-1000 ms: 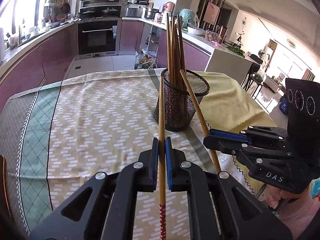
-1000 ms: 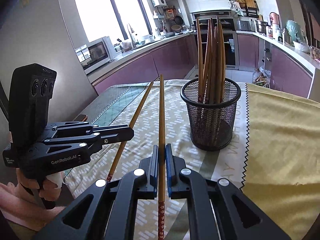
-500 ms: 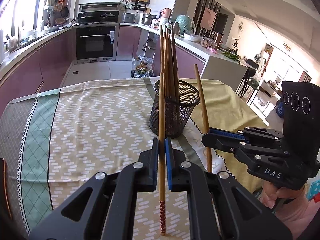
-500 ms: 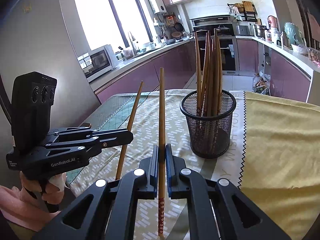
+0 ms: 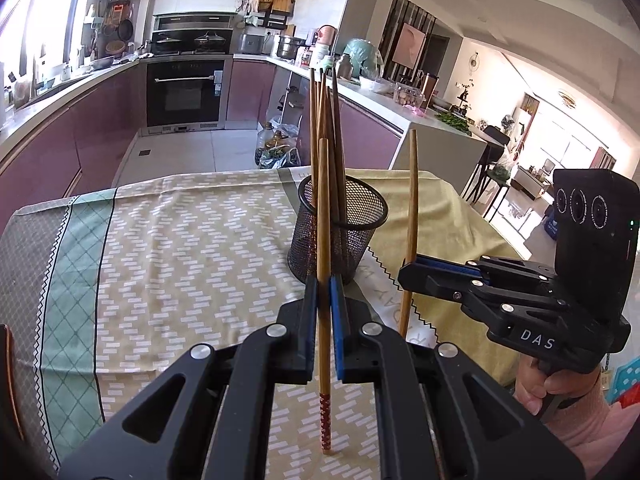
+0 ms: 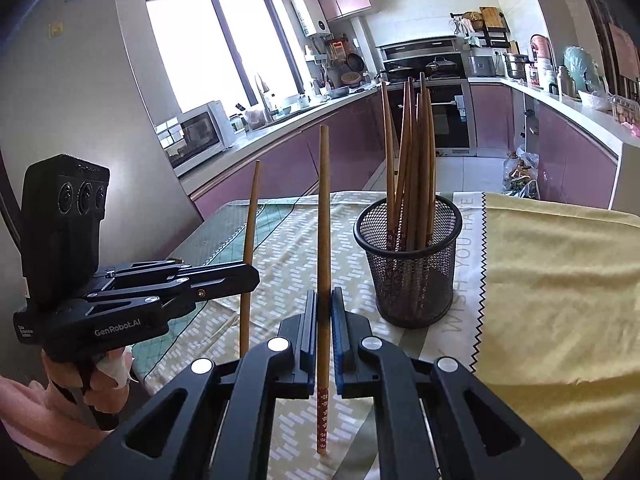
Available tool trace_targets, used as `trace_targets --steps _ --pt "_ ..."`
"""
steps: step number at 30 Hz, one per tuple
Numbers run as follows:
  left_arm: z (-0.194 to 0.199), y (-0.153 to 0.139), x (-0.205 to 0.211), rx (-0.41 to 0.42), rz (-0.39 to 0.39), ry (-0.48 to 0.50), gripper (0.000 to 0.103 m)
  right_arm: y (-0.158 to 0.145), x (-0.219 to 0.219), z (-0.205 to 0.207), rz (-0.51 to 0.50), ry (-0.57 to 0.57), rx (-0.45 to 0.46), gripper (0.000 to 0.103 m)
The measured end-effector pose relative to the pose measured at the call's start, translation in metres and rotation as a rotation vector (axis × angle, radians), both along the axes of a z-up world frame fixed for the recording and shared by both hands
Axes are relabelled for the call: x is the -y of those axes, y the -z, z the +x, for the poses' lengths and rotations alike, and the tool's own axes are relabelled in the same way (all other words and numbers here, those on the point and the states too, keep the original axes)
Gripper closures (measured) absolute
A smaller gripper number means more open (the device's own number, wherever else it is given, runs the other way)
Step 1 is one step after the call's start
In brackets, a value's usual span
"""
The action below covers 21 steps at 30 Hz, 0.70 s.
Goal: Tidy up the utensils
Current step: 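Lift both held chopsticks upright and carry them over the mesh holder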
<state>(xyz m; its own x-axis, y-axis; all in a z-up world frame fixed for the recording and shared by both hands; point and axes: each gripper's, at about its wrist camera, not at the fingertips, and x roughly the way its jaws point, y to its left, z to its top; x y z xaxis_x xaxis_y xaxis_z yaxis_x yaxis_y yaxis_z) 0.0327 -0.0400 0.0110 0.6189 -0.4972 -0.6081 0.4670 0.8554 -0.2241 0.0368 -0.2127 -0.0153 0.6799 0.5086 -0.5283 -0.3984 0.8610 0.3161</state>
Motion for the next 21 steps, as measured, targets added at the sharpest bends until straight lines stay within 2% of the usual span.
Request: trace_targets --steps 21 --pt "0.003 -0.011 0.001 0.032 -0.016 -0.003 0.096 -0.011 0.002 0.003 0.009 0.014 0.033 0.097"
